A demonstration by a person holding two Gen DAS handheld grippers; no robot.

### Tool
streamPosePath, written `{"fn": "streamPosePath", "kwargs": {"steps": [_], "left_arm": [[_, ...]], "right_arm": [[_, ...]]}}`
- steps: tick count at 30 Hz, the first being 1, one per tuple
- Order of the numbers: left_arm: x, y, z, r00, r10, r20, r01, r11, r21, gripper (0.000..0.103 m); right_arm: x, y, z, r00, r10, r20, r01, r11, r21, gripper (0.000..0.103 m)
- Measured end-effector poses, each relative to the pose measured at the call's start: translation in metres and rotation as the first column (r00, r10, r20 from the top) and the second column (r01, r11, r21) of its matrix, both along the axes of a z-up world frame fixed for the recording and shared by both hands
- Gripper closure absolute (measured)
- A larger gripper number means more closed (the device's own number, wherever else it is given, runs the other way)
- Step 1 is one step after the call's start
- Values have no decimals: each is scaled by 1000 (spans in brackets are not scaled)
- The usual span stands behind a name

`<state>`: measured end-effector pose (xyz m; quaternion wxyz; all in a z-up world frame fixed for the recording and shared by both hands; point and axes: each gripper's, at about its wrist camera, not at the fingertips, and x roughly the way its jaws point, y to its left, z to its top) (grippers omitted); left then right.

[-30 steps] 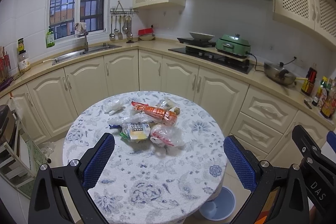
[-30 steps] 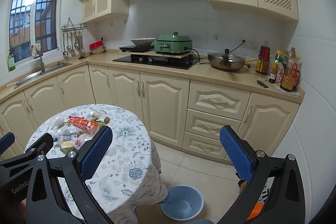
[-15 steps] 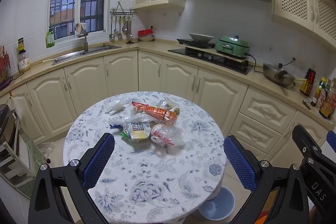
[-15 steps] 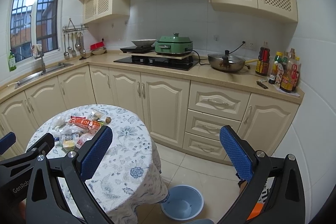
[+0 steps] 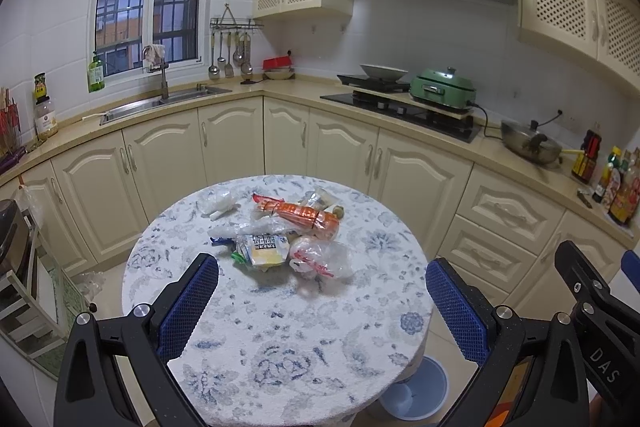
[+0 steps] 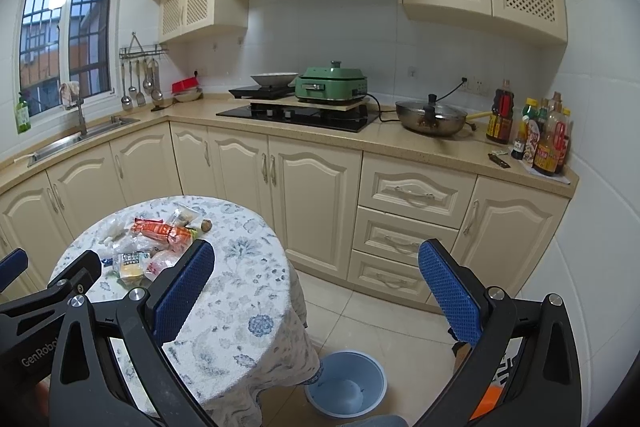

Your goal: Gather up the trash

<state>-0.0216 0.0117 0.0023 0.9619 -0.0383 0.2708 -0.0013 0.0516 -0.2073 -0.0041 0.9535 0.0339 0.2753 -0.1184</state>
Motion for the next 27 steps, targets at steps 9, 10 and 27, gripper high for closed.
{"fn": "streamPosePath", "kwargs": {"steps": [9, 10, 27], "left_arm": [[3, -1, 0, 1000, -11, -3, 11, 1000, 6, 1], [3, -1, -1, 1000, -12, -3, 12, 1000, 6, 1], [7, -1, -4, 1000, -19, -11, 19, 1000, 6, 1]], "right_arm": [[3, -4, -3, 1000, -7, -12, 7, 1000, 7, 0], [3, -4, -3, 1000, -9, -14, 9, 1000, 7, 0], [5, -5, -6, 1000, -8, -27, 8, 1000, 10, 0]]}}
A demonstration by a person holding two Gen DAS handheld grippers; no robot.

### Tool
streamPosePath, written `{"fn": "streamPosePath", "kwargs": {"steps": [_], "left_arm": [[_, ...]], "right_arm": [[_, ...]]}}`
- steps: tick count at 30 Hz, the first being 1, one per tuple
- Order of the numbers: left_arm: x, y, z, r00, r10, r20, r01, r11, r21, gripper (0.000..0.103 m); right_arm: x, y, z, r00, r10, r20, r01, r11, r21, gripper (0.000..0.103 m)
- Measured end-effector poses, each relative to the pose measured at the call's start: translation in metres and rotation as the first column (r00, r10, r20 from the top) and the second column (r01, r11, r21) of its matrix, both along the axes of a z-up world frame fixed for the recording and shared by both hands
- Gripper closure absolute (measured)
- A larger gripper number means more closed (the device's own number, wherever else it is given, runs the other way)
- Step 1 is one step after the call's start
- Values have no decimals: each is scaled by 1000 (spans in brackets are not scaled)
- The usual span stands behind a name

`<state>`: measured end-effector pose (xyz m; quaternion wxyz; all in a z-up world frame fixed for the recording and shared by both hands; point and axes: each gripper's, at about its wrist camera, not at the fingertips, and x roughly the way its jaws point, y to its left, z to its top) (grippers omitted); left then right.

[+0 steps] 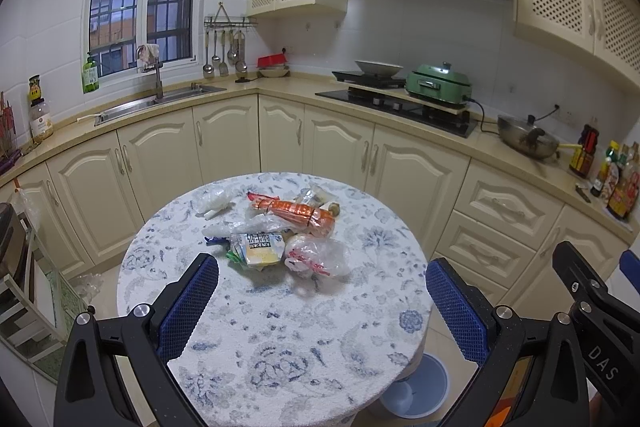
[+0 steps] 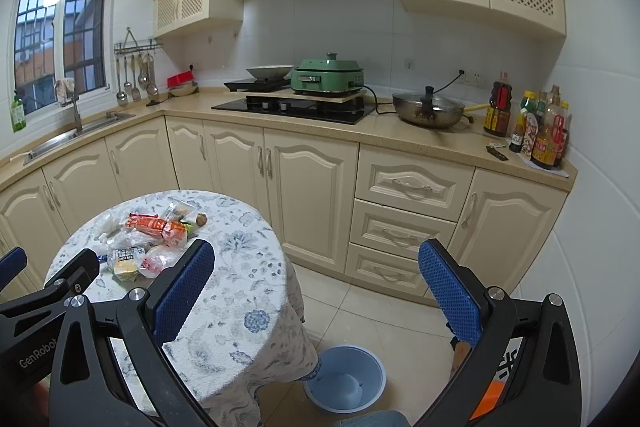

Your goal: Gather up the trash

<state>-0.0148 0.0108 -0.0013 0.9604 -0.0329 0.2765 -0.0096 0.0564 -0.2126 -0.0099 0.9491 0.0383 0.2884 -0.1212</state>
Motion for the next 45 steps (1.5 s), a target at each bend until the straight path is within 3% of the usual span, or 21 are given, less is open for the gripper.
{"fn": "streamPosePath", "kwargs": {"steps": [29, 37, 45], "left_arm": [[9, 2, -7, 1000, -4, -24, 4, 1000, -1, 1], [25, 7, -13, 996, -14, -83, 14, 1000, 5, 1], [59, 18, -34, 977, -31, -209, 37, 999, 25, 1]], "right_arm": [[5, 3, -8, 999, 7, -33, -7, 1000, 3, 0], [15, 9, -18, 997, 3, -83, -2, 1000, 6, 0], [31, 20, -40, 987, 1, -162, 4, 999, 32, 0]]}}
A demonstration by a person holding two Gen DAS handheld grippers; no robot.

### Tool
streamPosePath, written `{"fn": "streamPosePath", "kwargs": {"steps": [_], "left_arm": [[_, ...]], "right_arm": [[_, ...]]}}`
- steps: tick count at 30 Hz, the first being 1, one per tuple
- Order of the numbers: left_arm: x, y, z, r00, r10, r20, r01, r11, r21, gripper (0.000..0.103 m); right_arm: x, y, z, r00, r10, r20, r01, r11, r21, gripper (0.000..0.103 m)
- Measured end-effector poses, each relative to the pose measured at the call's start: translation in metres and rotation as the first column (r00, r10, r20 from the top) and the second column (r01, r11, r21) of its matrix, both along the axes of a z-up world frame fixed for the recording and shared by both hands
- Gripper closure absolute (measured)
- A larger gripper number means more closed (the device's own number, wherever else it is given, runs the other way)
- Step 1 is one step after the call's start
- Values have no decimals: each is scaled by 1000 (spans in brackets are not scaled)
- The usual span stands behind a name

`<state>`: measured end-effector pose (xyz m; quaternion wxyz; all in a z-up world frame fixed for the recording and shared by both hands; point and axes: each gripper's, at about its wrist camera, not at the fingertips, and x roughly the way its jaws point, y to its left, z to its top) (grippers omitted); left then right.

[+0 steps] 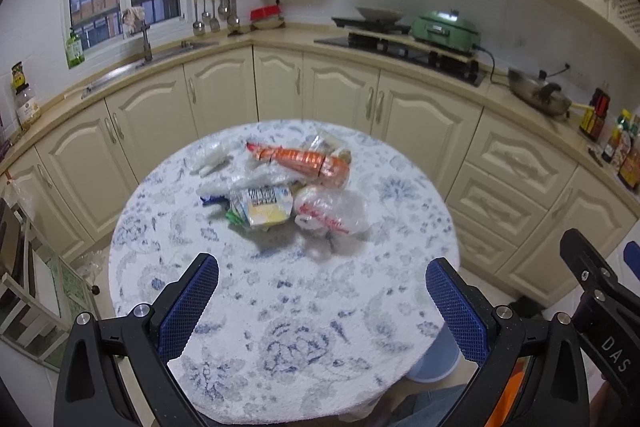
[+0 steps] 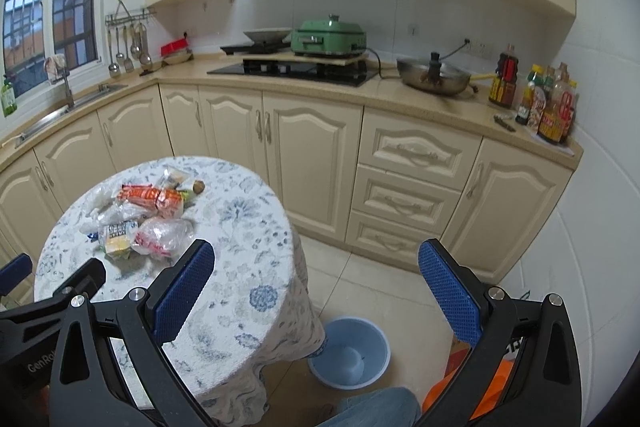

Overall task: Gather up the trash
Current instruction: 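Move both tools toward the pile of trash on the table, then grasp the clear plastic bag with the right tool while the left tool grasps the yellow bread package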

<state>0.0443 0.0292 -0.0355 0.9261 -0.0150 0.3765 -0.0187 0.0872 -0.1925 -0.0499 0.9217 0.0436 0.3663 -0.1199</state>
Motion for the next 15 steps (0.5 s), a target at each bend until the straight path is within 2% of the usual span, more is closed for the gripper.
{"fn": "streamPosePath", "kwargs": {"steps": [6, 11, 15], "left_arm": [[37, 23, -26, 992, 33, -118, -33, 999, 2, 1], [61, 45, -46, 986, 77, -147, -78, 997, 3, 1], [80, 61, -66, 982, 85, -170, -82, 996, 28, 1]], "right_arm": [[22, 16, -31, 993, 5, -116, -3, 1000, 18, 0], [41, 32, -52, 983, 19, -183, -14, 999, 30, 0], [61, 47, -72, 972, 38, -231, -20, 997, 80, 0]]}}
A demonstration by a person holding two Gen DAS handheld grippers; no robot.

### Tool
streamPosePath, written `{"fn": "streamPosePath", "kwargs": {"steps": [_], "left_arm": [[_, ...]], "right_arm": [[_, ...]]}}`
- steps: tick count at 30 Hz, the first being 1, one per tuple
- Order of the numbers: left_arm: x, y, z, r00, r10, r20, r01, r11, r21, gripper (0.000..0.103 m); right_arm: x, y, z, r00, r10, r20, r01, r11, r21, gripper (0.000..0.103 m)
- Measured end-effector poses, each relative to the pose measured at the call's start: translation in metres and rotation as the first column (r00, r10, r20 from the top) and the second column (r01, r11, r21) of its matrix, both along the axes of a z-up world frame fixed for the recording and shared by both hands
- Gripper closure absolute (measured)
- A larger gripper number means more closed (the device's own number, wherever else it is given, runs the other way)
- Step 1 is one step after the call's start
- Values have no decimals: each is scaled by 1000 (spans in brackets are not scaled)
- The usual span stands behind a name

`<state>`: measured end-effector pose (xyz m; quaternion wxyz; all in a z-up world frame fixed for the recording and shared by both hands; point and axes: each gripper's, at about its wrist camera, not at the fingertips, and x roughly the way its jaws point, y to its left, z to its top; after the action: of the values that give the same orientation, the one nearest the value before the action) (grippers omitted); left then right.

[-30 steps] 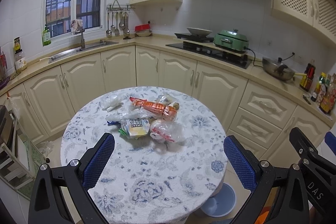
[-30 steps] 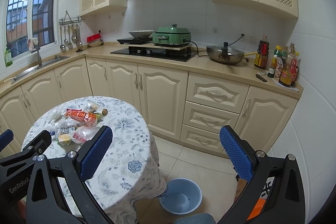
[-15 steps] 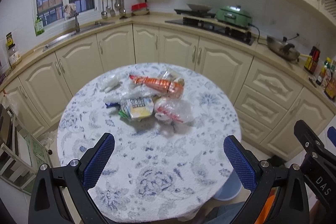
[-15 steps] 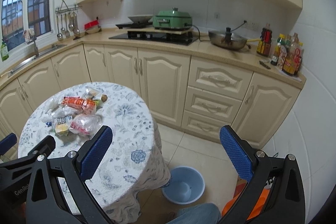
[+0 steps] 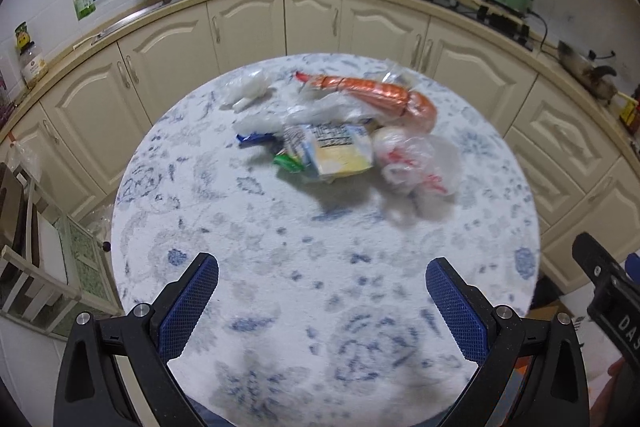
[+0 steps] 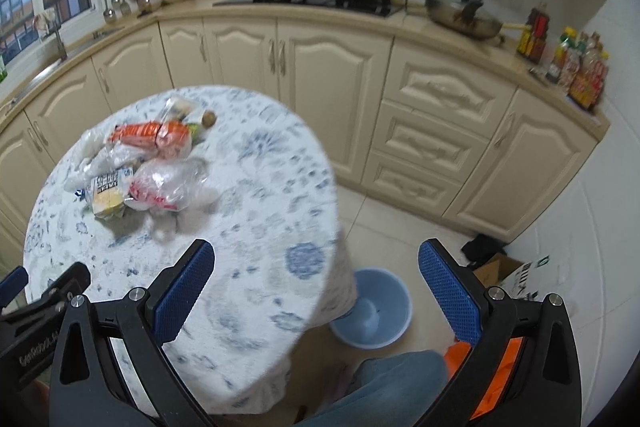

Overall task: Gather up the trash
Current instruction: 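Grasp the clear plastic bag with the right tool while the left tool grasps the yellow bread package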

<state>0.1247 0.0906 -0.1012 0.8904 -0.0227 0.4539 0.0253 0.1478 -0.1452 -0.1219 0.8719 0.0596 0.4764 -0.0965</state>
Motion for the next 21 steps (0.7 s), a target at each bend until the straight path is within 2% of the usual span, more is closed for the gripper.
{"fn": "streamPosePath", "kwargs": {"steps": [9, 15, 21], "left_arm": [[37, 52, -37, 996, 30, -81, -34, 998, -49, 2], [62, 78, -48, 995, 44, -90, -50, 997, -60, 2], [86, 90, -56, 994, 16, -106, -26, 995, -92, 5]], "right_arm": [[49, 42, -37, 996, 20, -87, -9, 992, 129, 0], [84, 73, -49, 992, 57, -116, -39, 987, 153, 0], [118, 96, -67, 986, 56, -157, -43, 995, 90, 0]]}}
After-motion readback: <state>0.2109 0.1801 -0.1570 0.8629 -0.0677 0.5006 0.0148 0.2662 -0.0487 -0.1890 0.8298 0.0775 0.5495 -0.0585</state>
